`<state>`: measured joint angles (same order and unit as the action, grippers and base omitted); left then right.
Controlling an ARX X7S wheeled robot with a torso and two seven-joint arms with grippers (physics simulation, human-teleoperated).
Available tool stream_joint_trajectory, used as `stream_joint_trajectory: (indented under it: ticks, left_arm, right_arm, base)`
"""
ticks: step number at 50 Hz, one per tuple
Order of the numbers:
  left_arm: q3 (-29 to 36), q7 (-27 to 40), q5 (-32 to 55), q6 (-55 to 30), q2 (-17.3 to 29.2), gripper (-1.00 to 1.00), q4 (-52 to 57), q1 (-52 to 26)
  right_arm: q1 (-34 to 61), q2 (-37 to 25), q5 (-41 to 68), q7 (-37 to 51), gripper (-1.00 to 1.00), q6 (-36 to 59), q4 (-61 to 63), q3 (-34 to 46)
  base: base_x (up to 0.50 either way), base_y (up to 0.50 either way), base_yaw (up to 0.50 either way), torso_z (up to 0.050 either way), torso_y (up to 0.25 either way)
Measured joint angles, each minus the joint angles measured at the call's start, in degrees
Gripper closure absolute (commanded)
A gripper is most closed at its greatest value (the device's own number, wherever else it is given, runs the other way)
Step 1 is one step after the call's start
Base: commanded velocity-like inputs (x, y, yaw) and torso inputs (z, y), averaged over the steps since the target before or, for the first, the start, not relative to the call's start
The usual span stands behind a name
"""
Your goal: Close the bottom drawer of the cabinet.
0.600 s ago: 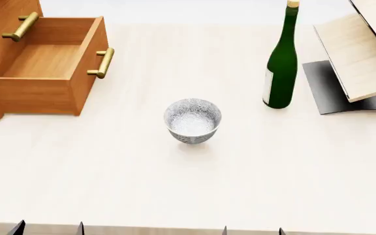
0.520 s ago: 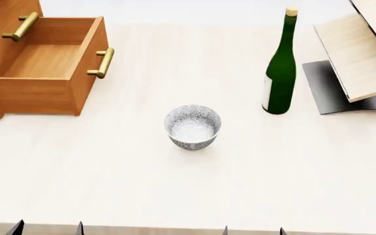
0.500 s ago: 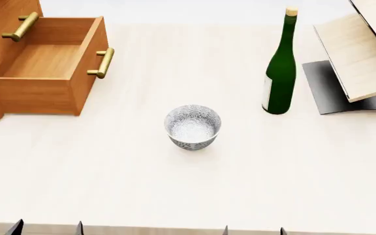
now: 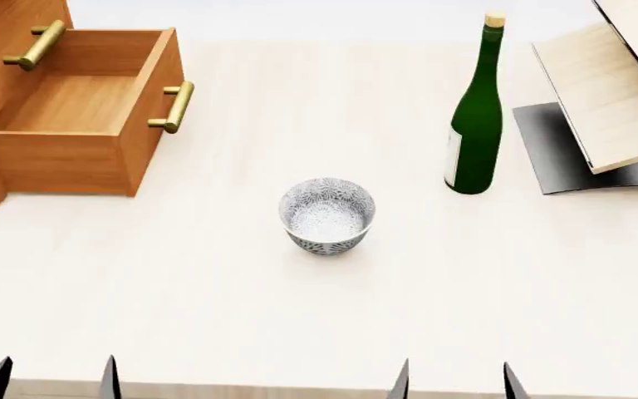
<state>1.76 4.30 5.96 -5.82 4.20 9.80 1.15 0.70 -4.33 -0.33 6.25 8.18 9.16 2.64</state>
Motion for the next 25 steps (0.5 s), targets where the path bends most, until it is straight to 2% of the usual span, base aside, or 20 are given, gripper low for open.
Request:
stream_joint_trajectory:
  ticks: [13,25]
  left_arm:
    - [0.5,1.9,0.6,-5.1,1.9,-1.00,2.7,-3.4]
    - [1.2,3.3,0.6,-5.3,2.7,-1.00,2.7,-4.3]
  right_arm:
    - [6.4,-2.0,1.8,0.0,-1.00,8.1,0.7,-0.5]
    - [11.3,-3.1,3.4,-0.2,-1.00,11.3,-1.9,-0.9]
  base:
    - [0.00,0.00,0.00,0.000,0.000]
    - [0.00,0.00,0.00,0.000,0.000]
